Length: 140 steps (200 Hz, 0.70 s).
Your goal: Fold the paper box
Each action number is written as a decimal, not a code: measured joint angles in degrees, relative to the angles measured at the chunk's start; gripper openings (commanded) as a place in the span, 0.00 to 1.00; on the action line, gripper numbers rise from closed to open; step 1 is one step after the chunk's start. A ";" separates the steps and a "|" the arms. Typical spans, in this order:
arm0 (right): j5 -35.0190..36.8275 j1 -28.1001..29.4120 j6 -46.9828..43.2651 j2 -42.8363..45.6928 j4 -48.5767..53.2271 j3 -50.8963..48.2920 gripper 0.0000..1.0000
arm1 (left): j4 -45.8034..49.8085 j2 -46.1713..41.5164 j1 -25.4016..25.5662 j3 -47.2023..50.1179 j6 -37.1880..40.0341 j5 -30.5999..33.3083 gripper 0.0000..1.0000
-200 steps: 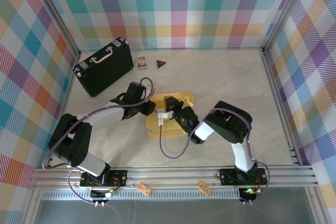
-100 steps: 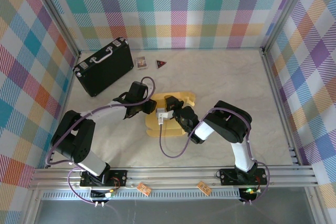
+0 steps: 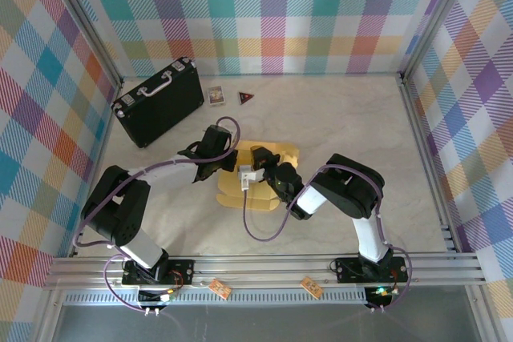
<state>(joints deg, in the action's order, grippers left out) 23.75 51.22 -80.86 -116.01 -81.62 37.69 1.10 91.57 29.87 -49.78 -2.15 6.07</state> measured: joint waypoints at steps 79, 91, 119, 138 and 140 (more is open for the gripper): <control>-0.20 0.20 2.34 0.04 0.31 0.24 0.30 | 0.20 0.04 0.48 0.00 -1.92 1.97 0.00; -0.28 0.48 3.19 0.22 0.98 0.20 0.42 | 0.26 0.00 0.37 0.00 -2.47 2.45 0.00; -0.28 0.57 6.84 2.60 2.40 -0.63 0.63 | 0.50 -0.24 0.37 0.00 -3.23 3.10 0.00; -0.26 0.57 9.84 5.86 3.21 -1.64 0.70 | 0.81 -0.55 0.37 0.02 -3.45 3.63 0.00; -0.31 0.57 10.19 6.12 3.30 -1.73 0.71 | 0.83 -0.57 0.37 0.02 -3.45 3.65 0.00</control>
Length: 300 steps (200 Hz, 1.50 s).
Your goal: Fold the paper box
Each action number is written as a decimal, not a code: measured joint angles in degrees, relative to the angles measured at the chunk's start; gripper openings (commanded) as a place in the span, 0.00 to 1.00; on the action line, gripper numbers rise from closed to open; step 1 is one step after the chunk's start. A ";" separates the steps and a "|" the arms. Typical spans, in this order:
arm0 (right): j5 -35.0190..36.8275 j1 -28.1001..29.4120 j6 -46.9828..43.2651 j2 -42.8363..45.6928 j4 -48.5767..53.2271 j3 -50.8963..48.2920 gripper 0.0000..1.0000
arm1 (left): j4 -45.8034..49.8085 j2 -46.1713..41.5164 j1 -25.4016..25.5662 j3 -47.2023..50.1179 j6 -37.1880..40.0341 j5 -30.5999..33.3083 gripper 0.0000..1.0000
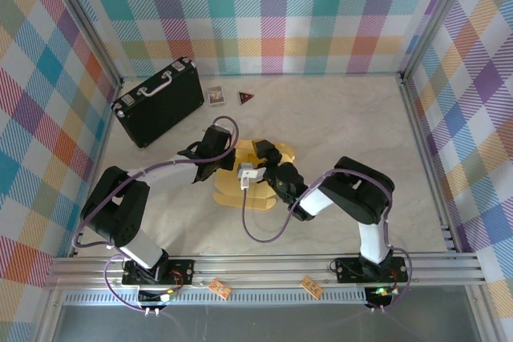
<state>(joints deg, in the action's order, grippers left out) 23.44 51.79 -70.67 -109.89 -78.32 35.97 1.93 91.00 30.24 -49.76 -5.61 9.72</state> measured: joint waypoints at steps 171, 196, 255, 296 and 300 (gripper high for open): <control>-24.92 -28.15 80.30 43.34 65.51 -2.91 0.64 | 2.45 -1.18 0.00 0.57 -0.13 0.11 0.00; -31.43 -31.21 83.84 34.14 69.51 0.35 0.69 | 2.40 -1.25 0.00 0.72 0.04 0.72 0.00; -42.16 -31.15 84.46 26.43 73.96 7.69 0.75 | 2.51 -2.25 0.00 1.66 -0.66 1.16 0.00; -43.87 -31.17 85.05 22.77 78.62 12.07 0.69 | 1.92 -2.27 -0.04 2.21 -2.21 1.51 0.00; -43.89 -31.19 85.07 22.67 79.32 12.50 0.69 | 1.62 -2.29 -0.04 2.36 -2.43 1.62 0.00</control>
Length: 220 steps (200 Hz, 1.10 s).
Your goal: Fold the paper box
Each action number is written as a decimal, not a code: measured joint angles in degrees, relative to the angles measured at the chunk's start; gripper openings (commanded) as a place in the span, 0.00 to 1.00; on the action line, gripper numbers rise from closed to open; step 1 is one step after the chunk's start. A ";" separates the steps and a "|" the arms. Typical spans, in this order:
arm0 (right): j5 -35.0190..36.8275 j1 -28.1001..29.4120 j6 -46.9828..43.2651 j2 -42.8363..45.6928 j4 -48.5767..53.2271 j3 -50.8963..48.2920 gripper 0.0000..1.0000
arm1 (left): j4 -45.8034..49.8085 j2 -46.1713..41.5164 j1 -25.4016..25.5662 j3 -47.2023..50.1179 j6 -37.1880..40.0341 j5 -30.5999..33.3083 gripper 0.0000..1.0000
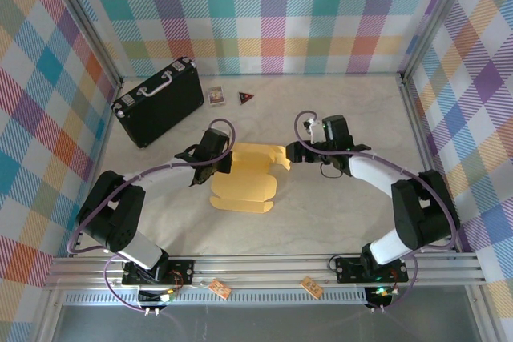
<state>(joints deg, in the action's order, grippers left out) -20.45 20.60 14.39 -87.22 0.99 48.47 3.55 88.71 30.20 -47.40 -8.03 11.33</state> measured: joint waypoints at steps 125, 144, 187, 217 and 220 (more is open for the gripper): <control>-4.55 -1.16 -3.67 -5.31 10.12 7.39 0.65 | -0.46 -2.45 0.07 1.44 -2.91 0.35 0.00; -6.10 -1.16 -3.23 -5.33 9.07 7.19 0.64 | -0.46 -2.97 0.07 1.53 -2.91 0.39 0.00; -4.83 -1.16 -1.33 -5.18 5.09 5.01 0.63 | -0.46 -3.17 0.07 1.53 -2.93 0.59 0.00; -2.78 -1.16 1.31 -4.44 3.41 2.29 0.63 | -0.46 -3.17 0.07 1.51 -2.91 0.79 0.00; -2.71 -1.16 1.55 -4.26 3.02 2.08 0.63 | -0.46 -3.17 0.07 1.53 -2.91 0.79 0.00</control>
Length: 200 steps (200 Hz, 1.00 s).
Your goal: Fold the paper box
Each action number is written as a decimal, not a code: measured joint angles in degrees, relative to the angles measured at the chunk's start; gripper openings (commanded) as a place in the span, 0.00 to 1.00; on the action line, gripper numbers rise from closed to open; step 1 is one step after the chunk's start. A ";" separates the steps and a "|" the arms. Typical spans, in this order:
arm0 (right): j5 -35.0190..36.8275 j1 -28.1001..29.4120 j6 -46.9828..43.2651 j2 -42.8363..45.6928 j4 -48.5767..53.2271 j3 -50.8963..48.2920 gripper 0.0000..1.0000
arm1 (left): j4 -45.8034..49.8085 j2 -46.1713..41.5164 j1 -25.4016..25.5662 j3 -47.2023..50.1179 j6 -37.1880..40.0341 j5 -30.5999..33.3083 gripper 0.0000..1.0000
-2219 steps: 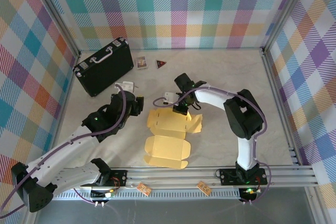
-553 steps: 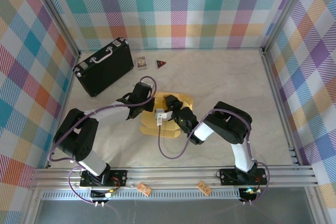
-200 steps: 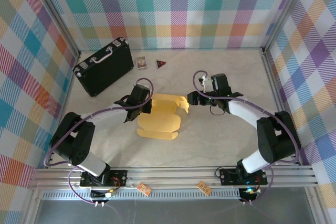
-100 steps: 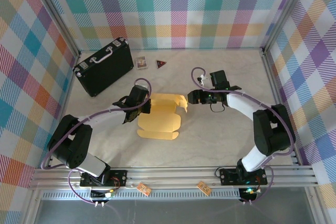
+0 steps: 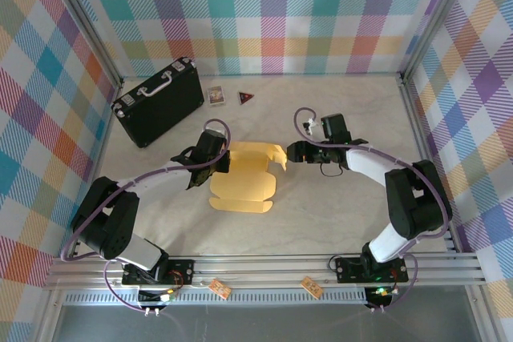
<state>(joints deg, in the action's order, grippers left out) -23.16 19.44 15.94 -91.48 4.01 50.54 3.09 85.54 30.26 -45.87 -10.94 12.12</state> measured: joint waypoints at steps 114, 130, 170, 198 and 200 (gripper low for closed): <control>-0.13 1.64 2.10 6.03 -15.98 -7.72 0.66 | 0.02 0.00 0.11 -0.02 -0.02 0.02 0.00; 1.79 1.88 2.21 5.90 -16.06 -7.69 0.66 | 0.02 0.00 0.11 -0.02 0.00 0.04 0.00; 7.78 1.90 2.97 2.95 -14.01 -5.14 0.66 | 0.72 0.11 0.11 -0.02 0.00 0.46 0.00; 7.50 1.90 3.96 2.10 -14.10 -4.74 0.66 | 1.29 0.13 0.37 -0.02 0.00 0.46 0.00; 7.45 1.90 4.11 1.97 -14.12 -4.68 0.65 | 1.29 0.13 0.39 -0.02 0.00 0.46 0.00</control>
<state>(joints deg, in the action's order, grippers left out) -15.70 21.34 20.05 -89.52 -10.11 45.87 4.38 85.67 30.65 -45.89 -10.94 12.58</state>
